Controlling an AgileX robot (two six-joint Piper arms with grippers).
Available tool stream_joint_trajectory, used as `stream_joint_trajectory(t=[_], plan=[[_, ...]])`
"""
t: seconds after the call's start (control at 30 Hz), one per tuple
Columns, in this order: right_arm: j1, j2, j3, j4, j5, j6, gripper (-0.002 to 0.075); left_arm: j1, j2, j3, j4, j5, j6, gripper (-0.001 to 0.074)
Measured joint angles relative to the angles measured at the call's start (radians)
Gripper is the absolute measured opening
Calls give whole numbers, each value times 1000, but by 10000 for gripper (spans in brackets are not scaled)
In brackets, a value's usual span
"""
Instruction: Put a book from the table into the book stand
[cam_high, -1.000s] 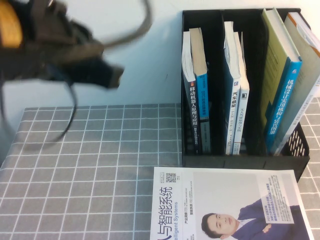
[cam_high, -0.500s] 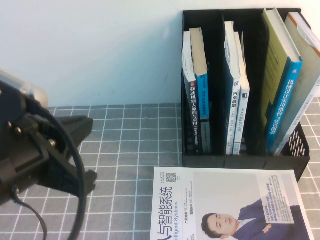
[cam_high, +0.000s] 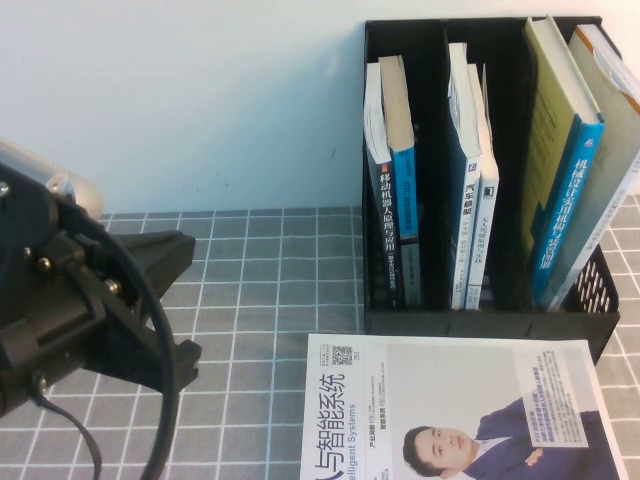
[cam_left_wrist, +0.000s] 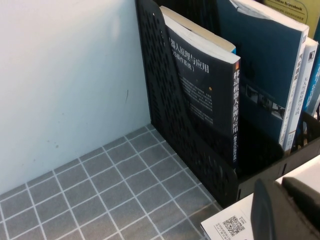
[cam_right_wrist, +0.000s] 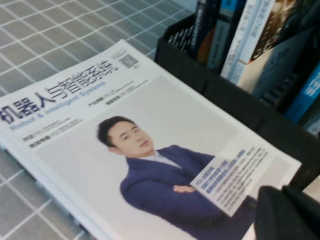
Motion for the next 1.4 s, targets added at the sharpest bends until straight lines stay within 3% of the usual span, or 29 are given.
stream_joint_trajectory(t=[0.73, 0.83, 1.0, 1.2, 1.4], plan=[[0, 0, 0, 0, 115, 0, -3, 26, -52, 36, 8, -56, -76, 1], [0, 0, 0, 0, 116, 0, -3, 82, -105, 62, -2, -100, -5, 1], [0, 0, 0, 0, 122, 0, -3, 251, -263, 179, -115, -113, 117, 1], [0, 0, 0, 0, 123, 0, -3, 418, -495, 426, -170, -113, 138, 1], [0, 0, 0, 0, 123, 0, -3, 520, -693, 703, -249, -88, 128, 1]])
